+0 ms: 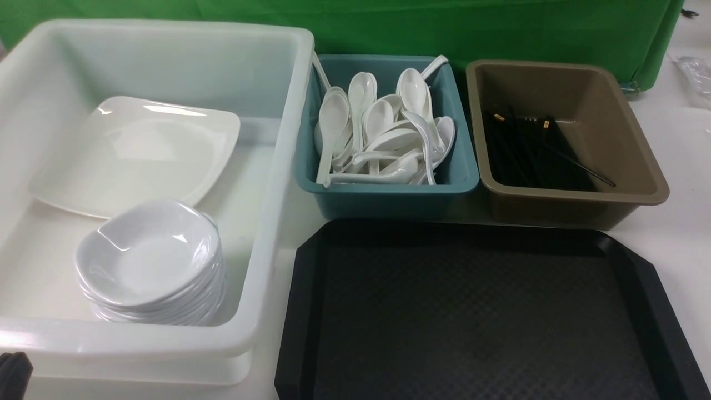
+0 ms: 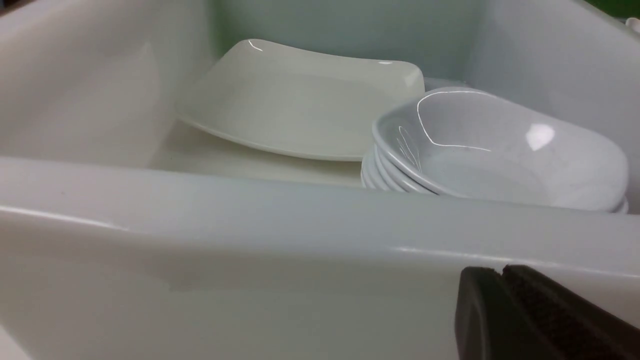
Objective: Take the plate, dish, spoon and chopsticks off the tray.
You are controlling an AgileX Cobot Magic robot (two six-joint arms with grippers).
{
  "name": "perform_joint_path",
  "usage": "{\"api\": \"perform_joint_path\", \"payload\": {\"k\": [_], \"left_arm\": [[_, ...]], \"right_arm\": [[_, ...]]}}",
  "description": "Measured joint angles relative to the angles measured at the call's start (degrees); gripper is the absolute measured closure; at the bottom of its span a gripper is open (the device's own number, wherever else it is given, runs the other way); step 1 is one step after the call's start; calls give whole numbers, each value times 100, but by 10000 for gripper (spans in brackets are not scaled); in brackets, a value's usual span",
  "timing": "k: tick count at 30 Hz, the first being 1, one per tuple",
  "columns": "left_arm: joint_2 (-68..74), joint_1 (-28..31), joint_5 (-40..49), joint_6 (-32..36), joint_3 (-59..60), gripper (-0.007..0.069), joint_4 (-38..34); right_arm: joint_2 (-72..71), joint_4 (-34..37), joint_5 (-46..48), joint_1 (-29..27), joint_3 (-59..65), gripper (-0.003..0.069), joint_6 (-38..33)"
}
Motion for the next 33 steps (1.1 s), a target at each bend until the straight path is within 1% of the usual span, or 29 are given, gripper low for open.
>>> {"api": "perform_joint_path", "payload": {"k": [20,33], "left_arm": [[0,0,0,-41,0,608,2],[0,0,0,-41,0,608,2]], "right_arm": [[0,0,0,0,0,445,0],[0,0,0,0,0,443,0]]}}
